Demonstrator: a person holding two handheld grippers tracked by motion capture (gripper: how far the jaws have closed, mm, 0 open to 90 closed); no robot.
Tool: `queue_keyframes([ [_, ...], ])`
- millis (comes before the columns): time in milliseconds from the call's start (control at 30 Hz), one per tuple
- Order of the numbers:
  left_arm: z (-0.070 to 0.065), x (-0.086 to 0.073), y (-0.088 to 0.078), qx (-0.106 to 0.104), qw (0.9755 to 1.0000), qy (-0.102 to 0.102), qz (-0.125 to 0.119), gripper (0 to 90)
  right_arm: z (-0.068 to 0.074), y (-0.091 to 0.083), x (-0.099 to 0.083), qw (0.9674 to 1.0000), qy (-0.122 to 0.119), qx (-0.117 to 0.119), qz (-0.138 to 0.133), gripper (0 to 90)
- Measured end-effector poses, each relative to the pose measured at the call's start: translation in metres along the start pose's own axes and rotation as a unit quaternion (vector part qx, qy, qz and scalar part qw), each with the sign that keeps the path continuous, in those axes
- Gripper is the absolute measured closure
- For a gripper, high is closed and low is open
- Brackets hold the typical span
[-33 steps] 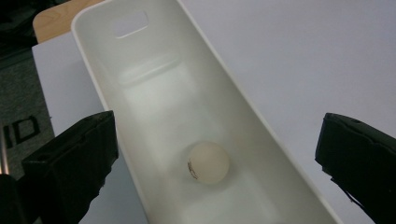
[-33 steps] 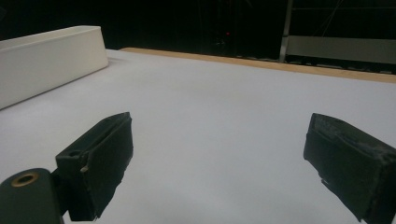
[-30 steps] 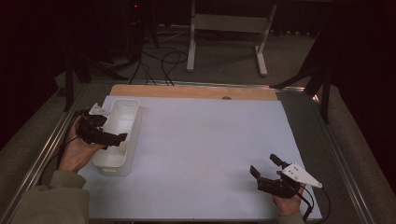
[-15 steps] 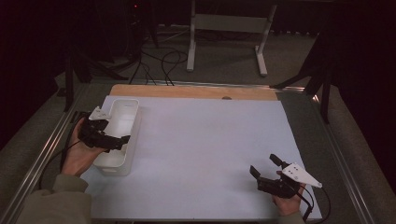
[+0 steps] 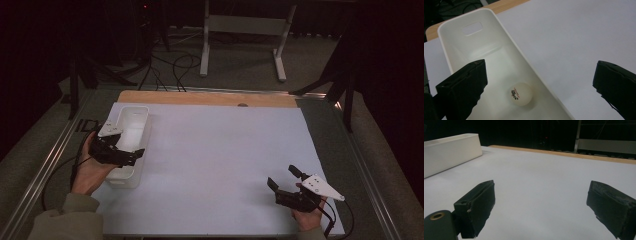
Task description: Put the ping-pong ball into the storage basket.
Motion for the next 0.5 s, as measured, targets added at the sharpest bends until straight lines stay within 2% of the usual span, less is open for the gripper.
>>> queue_keyframes([
  [500,-0.012,-0.004,-0.001,-0.011,0.9995,0.012,-0.029,0.2,0.0,0.0,0.0,1.0,-0.001,0.0,0.0,8.1],
])
Point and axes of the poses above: each handheld gripper's, and its own axes: y roughly forward along the jaws, x roughly out of its top, z roughly to its left, the point moved 2 cm from there along y, roughly forward along the jaws, and after that the axes turned 7 degrees about z, right-handed, at the moved point
